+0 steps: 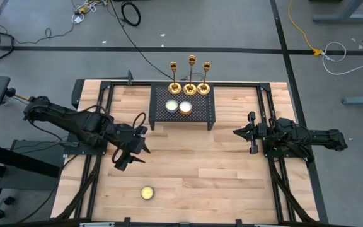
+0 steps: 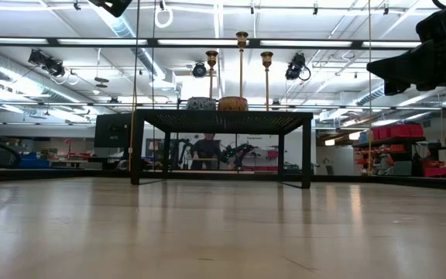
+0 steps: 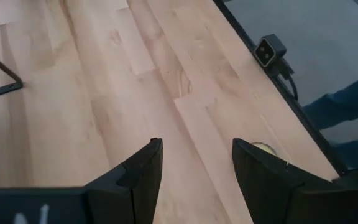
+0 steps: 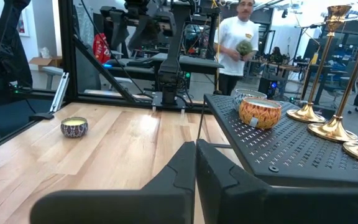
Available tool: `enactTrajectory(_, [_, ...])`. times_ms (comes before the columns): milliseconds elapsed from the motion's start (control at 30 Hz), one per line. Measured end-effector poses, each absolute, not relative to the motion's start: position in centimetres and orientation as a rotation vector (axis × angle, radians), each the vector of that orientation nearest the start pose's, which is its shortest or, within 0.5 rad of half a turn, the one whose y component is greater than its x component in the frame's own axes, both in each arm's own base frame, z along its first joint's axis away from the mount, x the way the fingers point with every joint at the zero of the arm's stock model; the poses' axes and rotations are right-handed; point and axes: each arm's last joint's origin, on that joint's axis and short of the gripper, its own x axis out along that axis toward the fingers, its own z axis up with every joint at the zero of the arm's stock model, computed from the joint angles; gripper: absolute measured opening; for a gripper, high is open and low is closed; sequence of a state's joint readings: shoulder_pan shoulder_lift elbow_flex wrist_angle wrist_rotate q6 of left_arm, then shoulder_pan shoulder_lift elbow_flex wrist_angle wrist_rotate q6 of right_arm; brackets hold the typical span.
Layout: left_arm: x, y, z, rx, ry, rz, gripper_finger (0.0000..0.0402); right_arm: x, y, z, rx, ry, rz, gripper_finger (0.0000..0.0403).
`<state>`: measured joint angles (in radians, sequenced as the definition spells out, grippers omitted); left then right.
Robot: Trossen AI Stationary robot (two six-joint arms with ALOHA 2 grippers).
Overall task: Pick & Place candle stick holders
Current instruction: Put the red scented candle on the shelf
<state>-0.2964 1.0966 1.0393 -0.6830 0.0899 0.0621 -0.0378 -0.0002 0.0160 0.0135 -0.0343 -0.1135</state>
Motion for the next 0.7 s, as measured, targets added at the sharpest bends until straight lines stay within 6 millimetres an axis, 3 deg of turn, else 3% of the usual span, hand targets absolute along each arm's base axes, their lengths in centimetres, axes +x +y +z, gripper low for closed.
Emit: enactTrajectory(700, [19.9,-9.2,31.9,0.17,0.73,-0.475,0.0197,9.7,-0.3,17.0,-0.115,-0.03,-0.005,0.0013])
